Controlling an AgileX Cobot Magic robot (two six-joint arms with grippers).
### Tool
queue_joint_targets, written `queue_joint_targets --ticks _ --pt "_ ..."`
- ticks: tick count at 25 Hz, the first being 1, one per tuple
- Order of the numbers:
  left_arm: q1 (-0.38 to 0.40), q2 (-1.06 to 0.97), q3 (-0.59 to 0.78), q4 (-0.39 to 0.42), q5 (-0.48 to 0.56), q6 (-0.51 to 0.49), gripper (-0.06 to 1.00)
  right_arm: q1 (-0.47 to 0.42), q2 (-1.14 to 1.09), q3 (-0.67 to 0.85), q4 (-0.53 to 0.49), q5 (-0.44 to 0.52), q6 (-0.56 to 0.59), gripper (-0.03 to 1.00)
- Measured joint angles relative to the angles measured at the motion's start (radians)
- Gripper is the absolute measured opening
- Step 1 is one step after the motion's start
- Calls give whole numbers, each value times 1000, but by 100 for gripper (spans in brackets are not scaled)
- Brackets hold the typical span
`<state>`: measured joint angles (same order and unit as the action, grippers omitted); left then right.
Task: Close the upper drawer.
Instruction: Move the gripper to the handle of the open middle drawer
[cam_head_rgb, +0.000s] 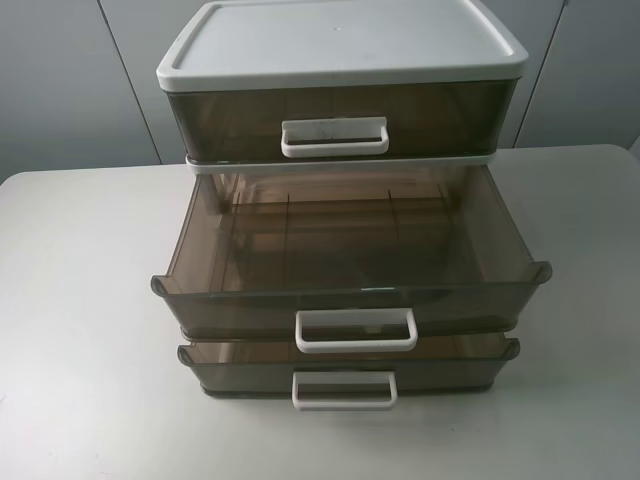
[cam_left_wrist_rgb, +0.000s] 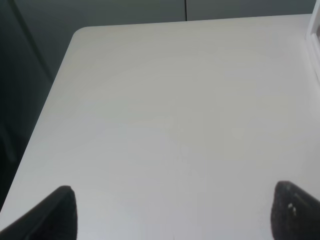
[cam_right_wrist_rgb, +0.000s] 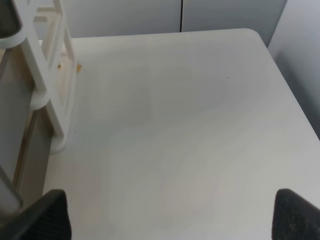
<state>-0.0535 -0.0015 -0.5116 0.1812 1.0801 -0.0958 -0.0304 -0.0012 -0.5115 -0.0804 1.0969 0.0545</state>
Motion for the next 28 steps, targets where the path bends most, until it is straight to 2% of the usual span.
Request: queue_joint_targets --ticks 18,22,28 --pt "0 0 0 0 0 0 74 0 0 -2 -4 0 -6 61" --pt "0 0 0 0 0 0 74 0 3 -48 -11 18 -9 61" --pt "0 0 0 0 0 0 74 13 207 -114 -84 22 -9 61"
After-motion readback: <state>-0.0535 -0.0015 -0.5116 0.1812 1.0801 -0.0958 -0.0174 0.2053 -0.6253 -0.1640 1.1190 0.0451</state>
